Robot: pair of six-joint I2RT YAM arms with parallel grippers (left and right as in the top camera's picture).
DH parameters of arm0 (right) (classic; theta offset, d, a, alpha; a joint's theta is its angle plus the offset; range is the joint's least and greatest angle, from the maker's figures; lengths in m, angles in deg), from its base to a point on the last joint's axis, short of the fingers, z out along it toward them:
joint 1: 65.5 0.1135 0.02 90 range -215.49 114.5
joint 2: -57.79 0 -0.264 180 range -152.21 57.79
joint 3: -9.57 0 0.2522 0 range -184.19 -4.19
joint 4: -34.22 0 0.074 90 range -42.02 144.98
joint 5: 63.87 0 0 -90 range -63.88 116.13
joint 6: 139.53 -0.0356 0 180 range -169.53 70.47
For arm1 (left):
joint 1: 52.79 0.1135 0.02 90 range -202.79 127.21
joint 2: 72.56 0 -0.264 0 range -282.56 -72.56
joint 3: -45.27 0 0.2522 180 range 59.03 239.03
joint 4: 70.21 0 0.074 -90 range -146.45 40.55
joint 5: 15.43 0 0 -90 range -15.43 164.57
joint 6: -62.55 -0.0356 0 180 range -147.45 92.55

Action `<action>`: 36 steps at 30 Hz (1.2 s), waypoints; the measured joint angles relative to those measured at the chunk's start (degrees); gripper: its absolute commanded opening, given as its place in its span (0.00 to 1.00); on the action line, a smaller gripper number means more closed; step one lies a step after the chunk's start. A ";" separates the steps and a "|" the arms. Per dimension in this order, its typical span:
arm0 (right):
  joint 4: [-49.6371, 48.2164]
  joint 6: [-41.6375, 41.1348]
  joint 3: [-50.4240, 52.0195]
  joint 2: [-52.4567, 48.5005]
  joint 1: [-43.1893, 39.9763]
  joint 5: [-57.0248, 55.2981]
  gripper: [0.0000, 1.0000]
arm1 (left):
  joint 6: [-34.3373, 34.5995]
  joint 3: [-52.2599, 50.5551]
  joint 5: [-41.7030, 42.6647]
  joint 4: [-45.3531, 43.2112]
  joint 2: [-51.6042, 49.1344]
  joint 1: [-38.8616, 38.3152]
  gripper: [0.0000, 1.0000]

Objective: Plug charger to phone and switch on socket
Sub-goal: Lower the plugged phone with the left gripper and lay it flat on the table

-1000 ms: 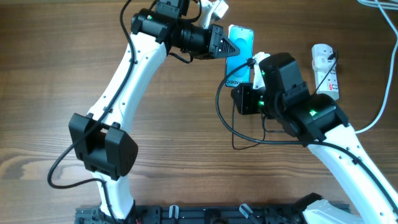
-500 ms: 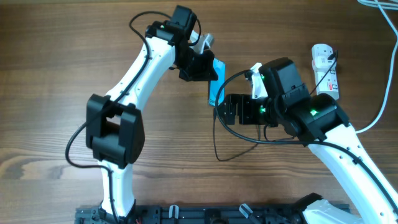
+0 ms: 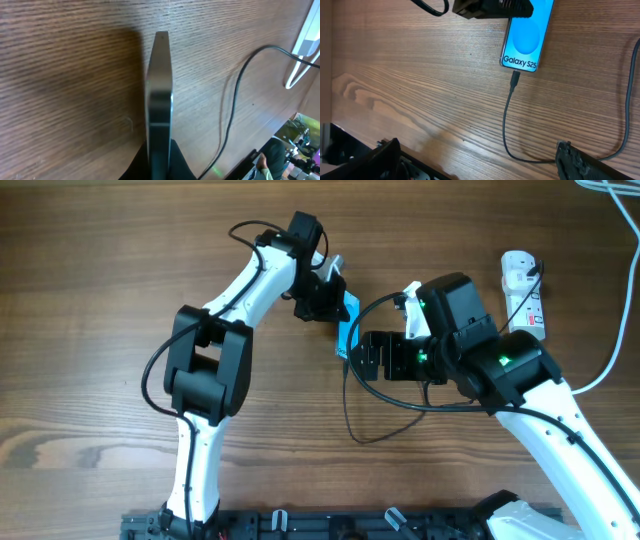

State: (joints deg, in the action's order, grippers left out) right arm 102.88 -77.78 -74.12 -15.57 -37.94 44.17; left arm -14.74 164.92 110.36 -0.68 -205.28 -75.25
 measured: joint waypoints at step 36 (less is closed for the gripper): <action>4.55 0.00 0.00 0.00 0.00 -0.52 1.00 | 0.00 0.02 -14.53 4.61 -0.79 -0.44 0.42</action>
State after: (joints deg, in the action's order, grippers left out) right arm 107.42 -77.78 -74.12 -15.57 -37.94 43.64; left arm -14.74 164.94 95.82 3.93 -206.07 -75.68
